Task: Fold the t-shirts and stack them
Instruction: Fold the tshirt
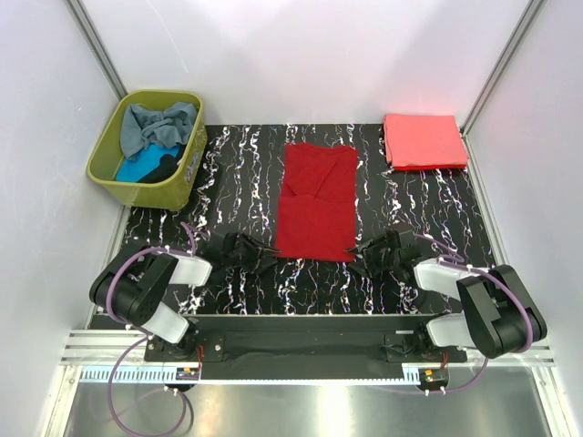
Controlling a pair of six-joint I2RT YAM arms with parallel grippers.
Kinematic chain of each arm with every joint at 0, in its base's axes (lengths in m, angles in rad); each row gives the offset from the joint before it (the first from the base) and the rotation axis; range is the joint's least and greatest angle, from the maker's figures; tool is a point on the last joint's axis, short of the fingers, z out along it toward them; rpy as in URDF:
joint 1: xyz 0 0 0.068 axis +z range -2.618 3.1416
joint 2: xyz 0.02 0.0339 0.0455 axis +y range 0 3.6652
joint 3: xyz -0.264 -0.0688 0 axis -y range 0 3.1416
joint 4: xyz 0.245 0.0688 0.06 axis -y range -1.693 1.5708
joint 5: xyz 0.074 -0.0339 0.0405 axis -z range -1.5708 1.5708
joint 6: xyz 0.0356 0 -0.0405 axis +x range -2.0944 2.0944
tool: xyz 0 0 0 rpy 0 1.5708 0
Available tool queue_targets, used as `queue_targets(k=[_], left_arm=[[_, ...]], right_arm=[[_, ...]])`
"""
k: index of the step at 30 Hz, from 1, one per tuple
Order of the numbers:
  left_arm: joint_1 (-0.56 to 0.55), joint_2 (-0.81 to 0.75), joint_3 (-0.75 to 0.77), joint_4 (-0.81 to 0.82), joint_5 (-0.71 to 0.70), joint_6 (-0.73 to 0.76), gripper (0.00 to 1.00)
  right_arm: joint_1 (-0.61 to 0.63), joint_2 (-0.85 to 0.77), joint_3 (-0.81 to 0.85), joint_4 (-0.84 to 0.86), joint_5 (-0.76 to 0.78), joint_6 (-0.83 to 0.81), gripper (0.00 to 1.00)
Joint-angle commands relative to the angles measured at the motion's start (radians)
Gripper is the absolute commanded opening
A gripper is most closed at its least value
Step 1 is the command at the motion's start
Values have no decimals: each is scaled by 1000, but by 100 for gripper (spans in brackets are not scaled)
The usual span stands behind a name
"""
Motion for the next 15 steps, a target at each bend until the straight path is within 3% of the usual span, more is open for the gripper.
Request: queue_targets(k=[1, 7, 10, 13, 14, 15], left_arm=[[-1, 38, -26, -98, -128, 11, 41], [-1, 71, -26, -34, -145, 1, 33], [-1, 98, -14, -5, -135, 8, 22], [-1, 114, 17, -25, -117, 31, 4], [1, 107, 21, -34, -115, 39, 1], [1, 96, 30, -64, -112, 53, 0]], right_arm=[[10, 36, -1, -84, 101, -5, 51], [8, 61, 10, -98, 116, -26, 47], [8, 76, 24, -121, 116, -43, 43], [8, 78, 32, -138, 130, -68, 22], [8, 78, 38, -142, 130, -83, 0], [10, 76, 62, -148, 118, -136, 0]])
